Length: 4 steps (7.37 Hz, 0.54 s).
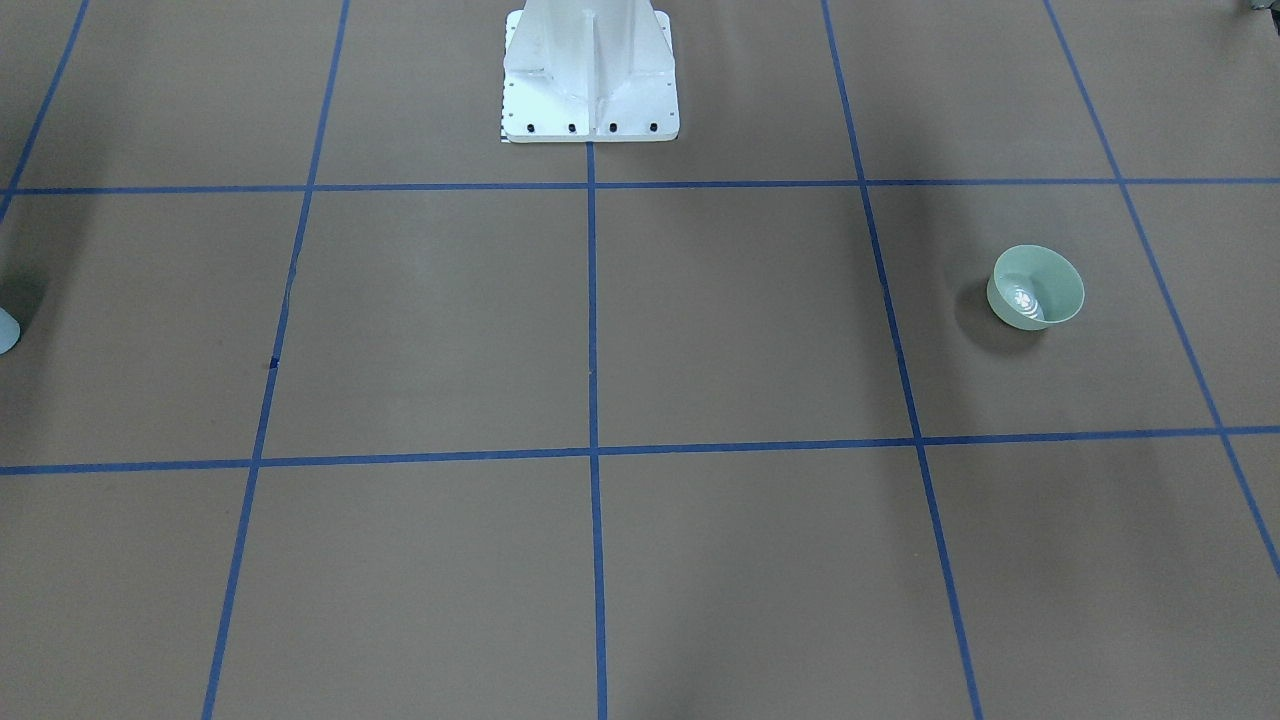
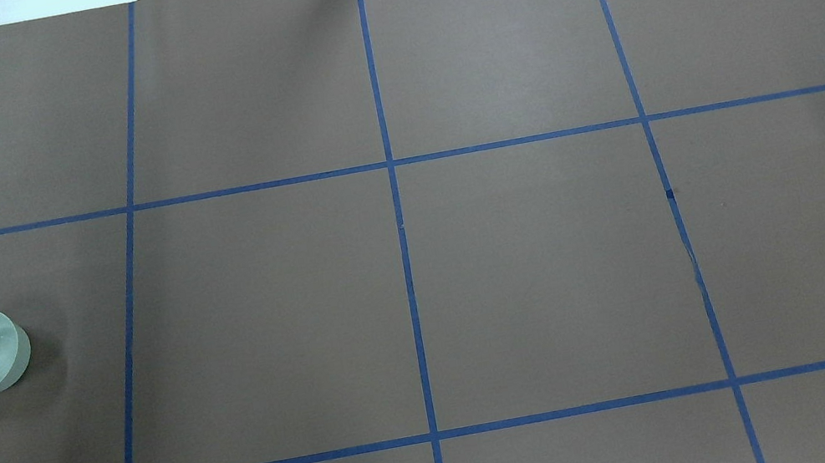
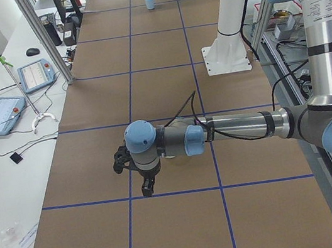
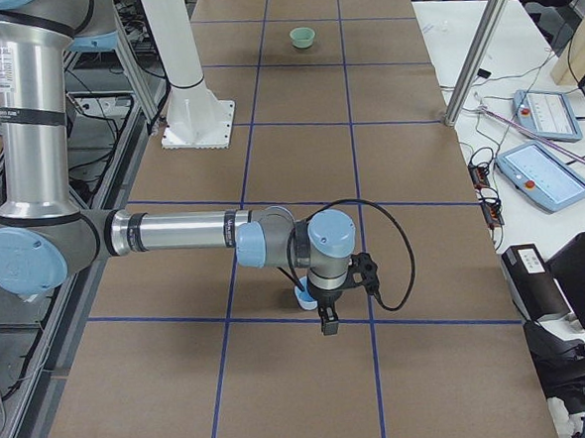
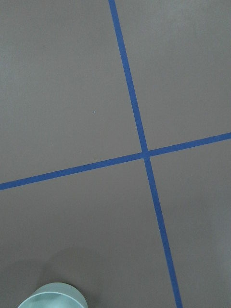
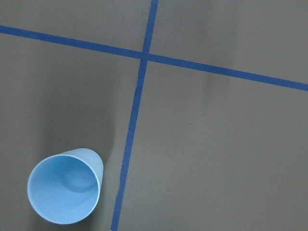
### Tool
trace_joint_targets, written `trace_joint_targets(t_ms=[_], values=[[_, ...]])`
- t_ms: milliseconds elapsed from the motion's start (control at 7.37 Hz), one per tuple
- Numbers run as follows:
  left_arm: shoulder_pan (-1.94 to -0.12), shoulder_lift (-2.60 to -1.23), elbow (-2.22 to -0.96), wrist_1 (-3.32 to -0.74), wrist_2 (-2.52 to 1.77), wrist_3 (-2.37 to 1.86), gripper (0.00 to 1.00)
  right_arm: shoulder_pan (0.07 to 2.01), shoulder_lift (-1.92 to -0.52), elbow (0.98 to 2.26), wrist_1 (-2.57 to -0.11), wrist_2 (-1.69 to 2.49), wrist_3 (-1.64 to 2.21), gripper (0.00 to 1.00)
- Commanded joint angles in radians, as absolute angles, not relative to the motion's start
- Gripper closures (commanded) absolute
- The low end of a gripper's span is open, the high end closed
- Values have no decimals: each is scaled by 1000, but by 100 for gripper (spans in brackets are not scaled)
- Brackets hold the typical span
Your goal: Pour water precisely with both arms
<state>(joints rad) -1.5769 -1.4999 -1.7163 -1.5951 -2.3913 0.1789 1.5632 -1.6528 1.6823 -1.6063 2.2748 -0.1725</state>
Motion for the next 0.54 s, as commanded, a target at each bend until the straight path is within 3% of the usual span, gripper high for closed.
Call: trace_joint_targets(t_ms=[0, 407], values=[[-1577, -1511, -1749, -1632, -2391, 178, 0, 1563, -1634, 1713, -1606, 2272, -169, 0], [-1574, -1555, -1724, -1821, -2401, 176, 0, 1566, -1634, 1733, -1568, 2275, -163, 0]])
